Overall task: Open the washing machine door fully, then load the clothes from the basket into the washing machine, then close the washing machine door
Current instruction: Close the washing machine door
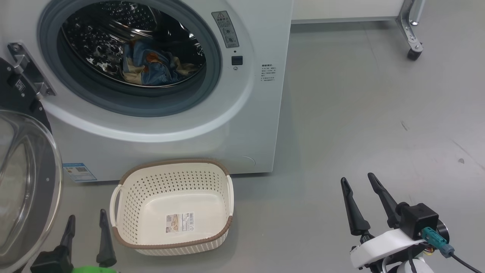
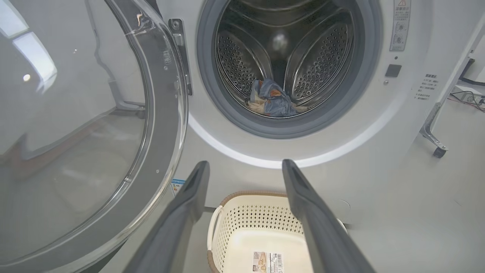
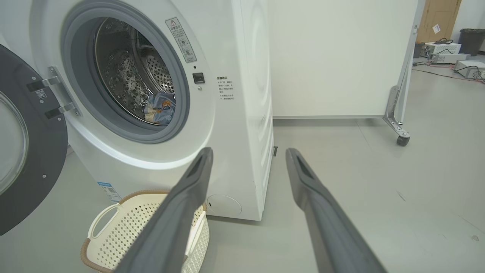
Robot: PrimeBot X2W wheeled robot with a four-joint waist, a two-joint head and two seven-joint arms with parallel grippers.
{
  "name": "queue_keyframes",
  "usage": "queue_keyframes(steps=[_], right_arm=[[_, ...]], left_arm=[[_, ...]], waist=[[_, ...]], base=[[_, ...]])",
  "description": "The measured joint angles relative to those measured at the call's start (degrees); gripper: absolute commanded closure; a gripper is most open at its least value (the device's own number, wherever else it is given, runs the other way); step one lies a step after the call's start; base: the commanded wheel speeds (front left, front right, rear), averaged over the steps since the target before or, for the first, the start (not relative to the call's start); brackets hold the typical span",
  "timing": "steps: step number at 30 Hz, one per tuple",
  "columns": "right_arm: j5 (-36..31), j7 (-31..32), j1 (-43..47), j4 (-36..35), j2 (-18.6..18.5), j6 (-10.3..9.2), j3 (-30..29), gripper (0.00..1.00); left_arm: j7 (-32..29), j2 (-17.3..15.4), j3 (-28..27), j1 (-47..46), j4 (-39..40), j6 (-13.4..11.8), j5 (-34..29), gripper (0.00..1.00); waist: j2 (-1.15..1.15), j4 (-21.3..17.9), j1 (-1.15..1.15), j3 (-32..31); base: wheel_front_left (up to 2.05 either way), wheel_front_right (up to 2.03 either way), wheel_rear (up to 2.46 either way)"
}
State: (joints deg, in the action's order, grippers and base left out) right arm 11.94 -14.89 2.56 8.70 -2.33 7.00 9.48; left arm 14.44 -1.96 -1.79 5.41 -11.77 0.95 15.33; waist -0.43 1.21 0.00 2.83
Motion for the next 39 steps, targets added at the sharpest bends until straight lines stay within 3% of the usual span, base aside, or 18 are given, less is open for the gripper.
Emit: queue_keyframes(steps=[25, 31, 39], right_arm=[[0.00, 0.00, -0.04, -0.03, 0.02, 0.00, -0.80, 0.00], [0.00, 0.00, -0.02, -0.23, -0.03, 0.00, -1.98, 0.00], [0.00, 0.00, -0.97, 0.65, -0.90, 0.00, 2.86, 0.00]], left_arm=[[0.00, -0.04, 1.98, 0.75, 0.88, -0.56, 0.38, 0.00], [0.00, -0.03, 3.28, 0.72, 0.77, -0.66, 0.38, 0.00], [0.00, -0.05, 1.19, 1.00, 1.76, -3.74, 1.72, 0.00]], waist=[[0.00, 0.38, 0.00, 0.08], [0.00, 2.56, 0.00, 0.06], [0.00, 8.46, 0.00, -0.24]], base=[[-0.24, 0.24, 0.00], [0.00, 0.00, 0.00], [0.00, 0.00, 0.00]])
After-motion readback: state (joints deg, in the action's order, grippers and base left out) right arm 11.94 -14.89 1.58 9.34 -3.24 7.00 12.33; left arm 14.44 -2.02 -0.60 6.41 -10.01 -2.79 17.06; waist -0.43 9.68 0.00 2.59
